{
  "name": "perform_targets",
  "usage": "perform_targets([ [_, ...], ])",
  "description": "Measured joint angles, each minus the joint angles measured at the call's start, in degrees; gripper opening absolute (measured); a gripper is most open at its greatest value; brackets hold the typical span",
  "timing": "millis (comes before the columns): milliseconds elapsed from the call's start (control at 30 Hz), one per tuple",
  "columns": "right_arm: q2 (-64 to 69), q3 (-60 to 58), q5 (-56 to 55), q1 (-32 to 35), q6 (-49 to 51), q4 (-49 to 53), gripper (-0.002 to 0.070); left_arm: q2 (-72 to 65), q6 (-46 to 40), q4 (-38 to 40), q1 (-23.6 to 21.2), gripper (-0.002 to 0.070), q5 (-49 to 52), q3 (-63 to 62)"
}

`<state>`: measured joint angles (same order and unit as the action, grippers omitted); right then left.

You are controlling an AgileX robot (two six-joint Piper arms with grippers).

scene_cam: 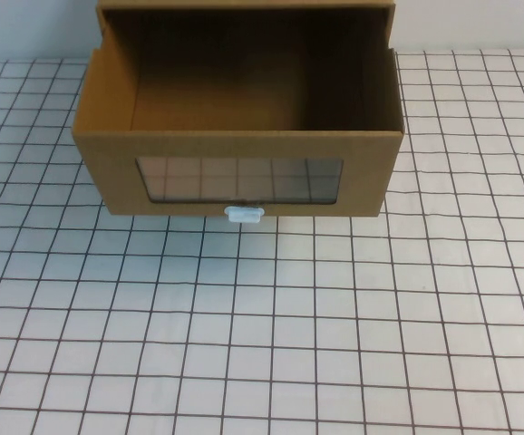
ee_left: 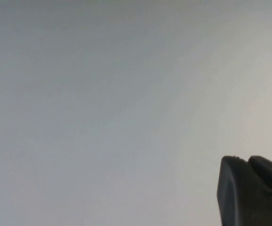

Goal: Close the shoe box

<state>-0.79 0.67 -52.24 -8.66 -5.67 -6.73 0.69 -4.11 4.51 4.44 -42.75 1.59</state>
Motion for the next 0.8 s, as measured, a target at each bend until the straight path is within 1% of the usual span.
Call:
perform_targets([
  [100,0.0,5.17,3.04,0.0,0.0,0.0,-0.0014,0.08,0.34,0.0,0.0,-0.0004,-0.75,-2.15],
  [367,-0.05,20.39,12.49,0.0,0.0,0.11,-0.0013,-0.23,-3.15,0.26,0.0,-0.0004,4.51,-16.02],
  [667,3.14,35.06,13.51,0.0,0.16,4.9,-0.0013,-12.63,-2.62,0.3,0.0,-0.0004,5.68,-32.06],
  [733,4.86,38.8,15.39,0.0,1.51,5.39,-0.0014,-15.48,-2.16,0.3,0.0,-0.0004,7.63,-36.93],
  [800,6.66,42.96,20.25,0.0,3.23,5.39,-0.0014,-17.76,-1.61,0.3,0.0,-0.0004,11.36,-42.28],
])
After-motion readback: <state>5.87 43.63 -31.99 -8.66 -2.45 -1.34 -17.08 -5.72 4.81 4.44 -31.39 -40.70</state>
